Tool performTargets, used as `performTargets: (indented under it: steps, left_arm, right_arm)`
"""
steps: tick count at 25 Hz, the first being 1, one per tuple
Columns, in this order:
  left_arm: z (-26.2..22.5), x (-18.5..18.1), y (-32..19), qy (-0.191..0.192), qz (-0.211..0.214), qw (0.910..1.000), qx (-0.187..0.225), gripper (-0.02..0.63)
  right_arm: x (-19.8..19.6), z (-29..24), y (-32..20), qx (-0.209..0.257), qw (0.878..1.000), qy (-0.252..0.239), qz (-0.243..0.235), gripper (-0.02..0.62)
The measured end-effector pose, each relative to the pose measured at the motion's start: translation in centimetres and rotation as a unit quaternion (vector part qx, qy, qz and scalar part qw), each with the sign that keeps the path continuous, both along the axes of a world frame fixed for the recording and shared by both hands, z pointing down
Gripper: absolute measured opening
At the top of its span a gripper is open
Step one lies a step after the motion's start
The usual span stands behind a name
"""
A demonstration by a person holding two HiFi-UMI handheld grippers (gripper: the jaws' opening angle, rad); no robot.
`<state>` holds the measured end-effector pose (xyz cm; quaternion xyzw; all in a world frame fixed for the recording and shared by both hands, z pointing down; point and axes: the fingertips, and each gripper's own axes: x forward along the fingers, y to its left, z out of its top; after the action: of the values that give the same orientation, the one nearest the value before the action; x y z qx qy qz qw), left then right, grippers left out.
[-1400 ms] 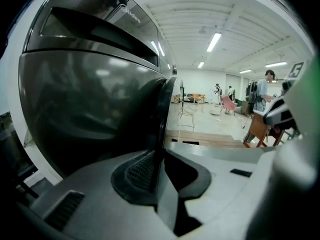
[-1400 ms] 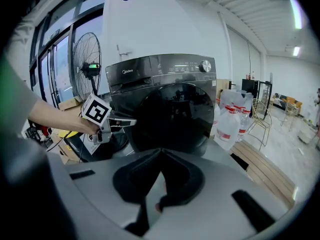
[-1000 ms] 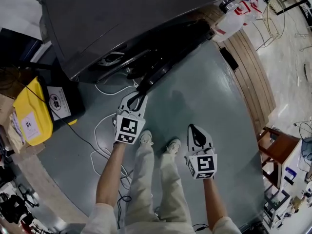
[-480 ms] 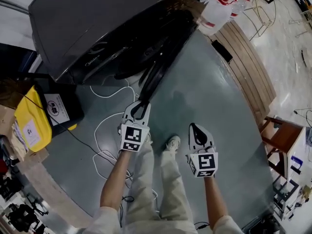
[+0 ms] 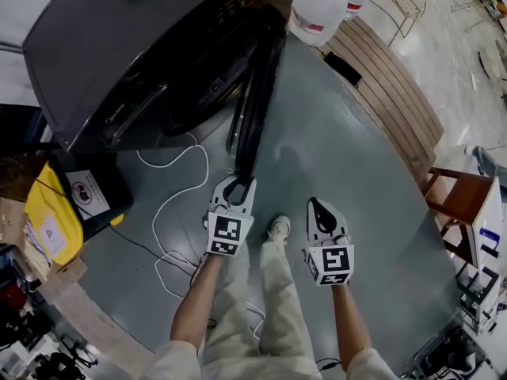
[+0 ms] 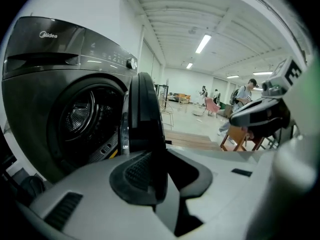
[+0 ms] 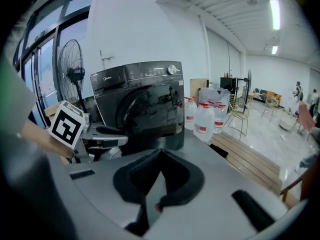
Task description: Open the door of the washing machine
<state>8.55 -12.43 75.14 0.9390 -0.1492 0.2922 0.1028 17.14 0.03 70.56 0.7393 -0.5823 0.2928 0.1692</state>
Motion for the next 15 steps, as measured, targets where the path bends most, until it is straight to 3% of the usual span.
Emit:
performTargets:
  steps: [15]
  left_arm:
    - [0.1,8.5,8.0,0.004,0.087,0.9962,-0.011,0.114]
  right_arm:
    - [4.6,0.5,6.6,-0.004,0.997,-0.001,0.077,0.0]
